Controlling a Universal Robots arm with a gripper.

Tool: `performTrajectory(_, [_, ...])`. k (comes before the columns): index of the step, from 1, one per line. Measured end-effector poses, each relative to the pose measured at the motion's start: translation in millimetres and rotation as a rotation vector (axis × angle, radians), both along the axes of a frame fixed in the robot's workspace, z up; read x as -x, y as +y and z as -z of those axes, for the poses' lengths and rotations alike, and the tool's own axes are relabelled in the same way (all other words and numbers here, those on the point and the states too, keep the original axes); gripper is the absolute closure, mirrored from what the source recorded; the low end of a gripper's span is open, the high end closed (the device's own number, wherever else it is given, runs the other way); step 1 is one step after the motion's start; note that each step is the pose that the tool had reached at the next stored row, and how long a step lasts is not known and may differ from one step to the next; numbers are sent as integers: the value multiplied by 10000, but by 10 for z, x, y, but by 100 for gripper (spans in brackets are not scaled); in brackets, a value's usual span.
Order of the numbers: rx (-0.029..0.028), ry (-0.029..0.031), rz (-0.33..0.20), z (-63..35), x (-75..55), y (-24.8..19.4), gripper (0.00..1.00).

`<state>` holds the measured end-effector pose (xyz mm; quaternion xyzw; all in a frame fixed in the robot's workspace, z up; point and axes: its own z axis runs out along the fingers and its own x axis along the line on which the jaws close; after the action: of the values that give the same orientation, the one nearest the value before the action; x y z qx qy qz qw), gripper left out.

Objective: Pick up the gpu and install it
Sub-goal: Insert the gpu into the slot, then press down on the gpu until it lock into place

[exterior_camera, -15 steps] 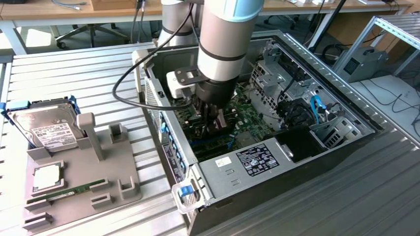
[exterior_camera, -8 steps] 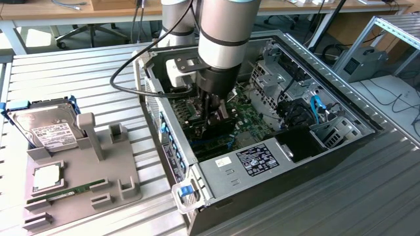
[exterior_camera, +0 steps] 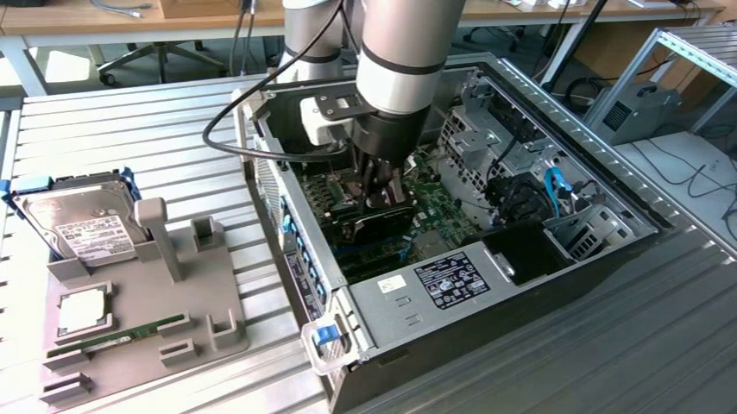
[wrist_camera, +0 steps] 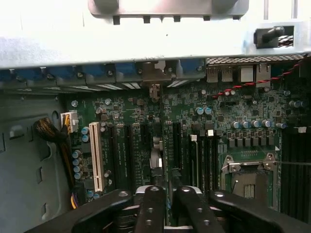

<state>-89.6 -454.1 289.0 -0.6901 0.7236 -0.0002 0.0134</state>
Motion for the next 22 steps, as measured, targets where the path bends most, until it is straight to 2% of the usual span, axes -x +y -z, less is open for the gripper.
performTrajectory(2, [-1,60,-13,0,-41,7,89])
performTrajectory(5, [12,172,-20,1,-117,7,89])
performTrajectory(6, [12,190,-21,1,-130,7,89])
performTrajectory(13, [14,192,-20,5,-116,7,89])
performTrajectory(18, [31,192,-21,89,108,7,89])
performTrajectory(22, [41,195,-20,133,183,12,89])
